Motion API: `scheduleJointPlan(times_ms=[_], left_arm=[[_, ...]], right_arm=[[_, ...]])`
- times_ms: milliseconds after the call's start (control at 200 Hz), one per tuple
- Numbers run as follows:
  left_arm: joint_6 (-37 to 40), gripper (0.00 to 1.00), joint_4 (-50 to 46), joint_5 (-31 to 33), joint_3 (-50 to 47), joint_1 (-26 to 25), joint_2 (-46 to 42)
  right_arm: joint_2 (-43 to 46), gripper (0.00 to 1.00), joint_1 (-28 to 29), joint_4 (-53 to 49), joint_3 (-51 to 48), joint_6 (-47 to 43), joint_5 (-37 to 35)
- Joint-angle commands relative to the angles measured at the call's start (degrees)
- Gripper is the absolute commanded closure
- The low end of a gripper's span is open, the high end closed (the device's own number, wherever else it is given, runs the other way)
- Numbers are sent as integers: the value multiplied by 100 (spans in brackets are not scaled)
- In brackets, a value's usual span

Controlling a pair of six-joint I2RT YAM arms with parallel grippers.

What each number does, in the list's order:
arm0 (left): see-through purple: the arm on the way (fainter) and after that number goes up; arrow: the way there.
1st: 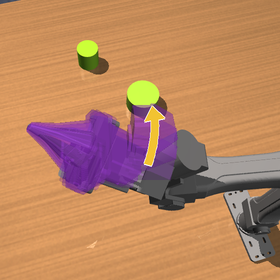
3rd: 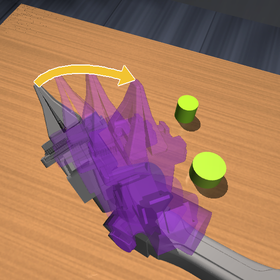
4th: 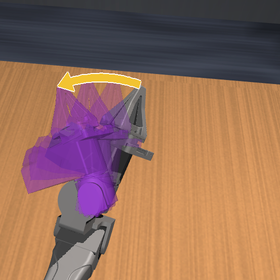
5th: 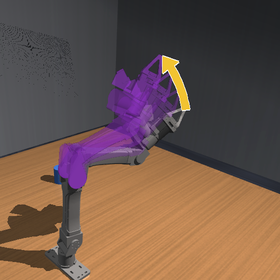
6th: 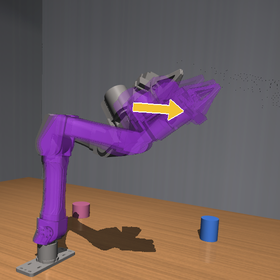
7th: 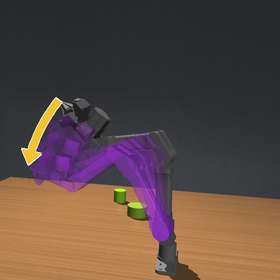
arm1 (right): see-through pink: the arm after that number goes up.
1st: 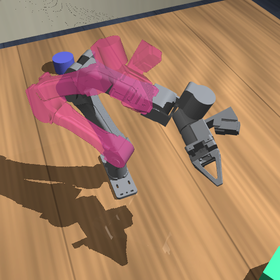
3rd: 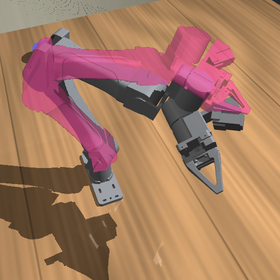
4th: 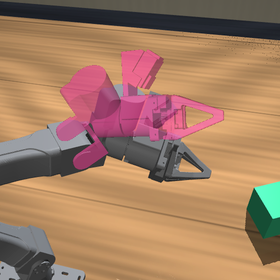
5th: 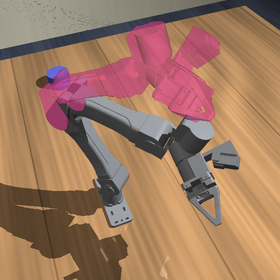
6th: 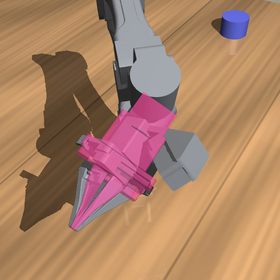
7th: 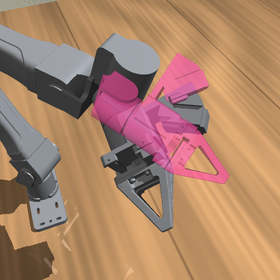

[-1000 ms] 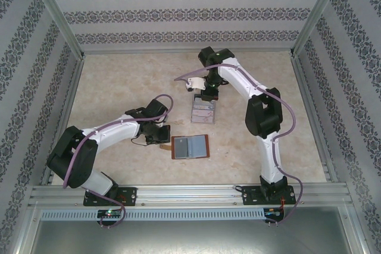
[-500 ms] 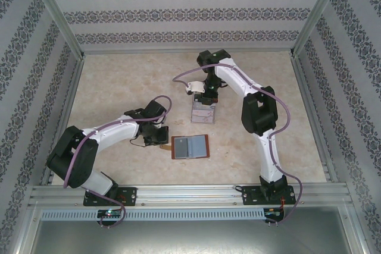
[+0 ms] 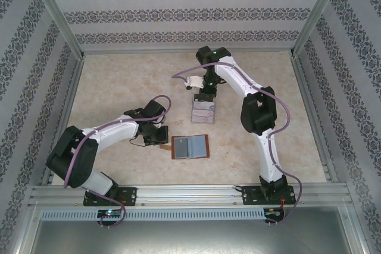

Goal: Take the credit cards out of the card holder

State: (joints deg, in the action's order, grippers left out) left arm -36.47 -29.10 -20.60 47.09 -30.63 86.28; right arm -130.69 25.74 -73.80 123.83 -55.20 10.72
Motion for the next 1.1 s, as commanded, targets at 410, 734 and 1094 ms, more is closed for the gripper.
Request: scheduleJointPlan(times_ms=[410,734,1094], left_arm=[[-163,95,603,-592,-13,51,85],[-53,96,606,-655,-199,42,250],[37,96,660,-811,-290,49,412]], right_arm=[[2197,81,114,2756,-2599,3158,-428],[3192,87,451,3739,-4272,6042,131],[3872,91,984,4802,-5695,8911,905]])
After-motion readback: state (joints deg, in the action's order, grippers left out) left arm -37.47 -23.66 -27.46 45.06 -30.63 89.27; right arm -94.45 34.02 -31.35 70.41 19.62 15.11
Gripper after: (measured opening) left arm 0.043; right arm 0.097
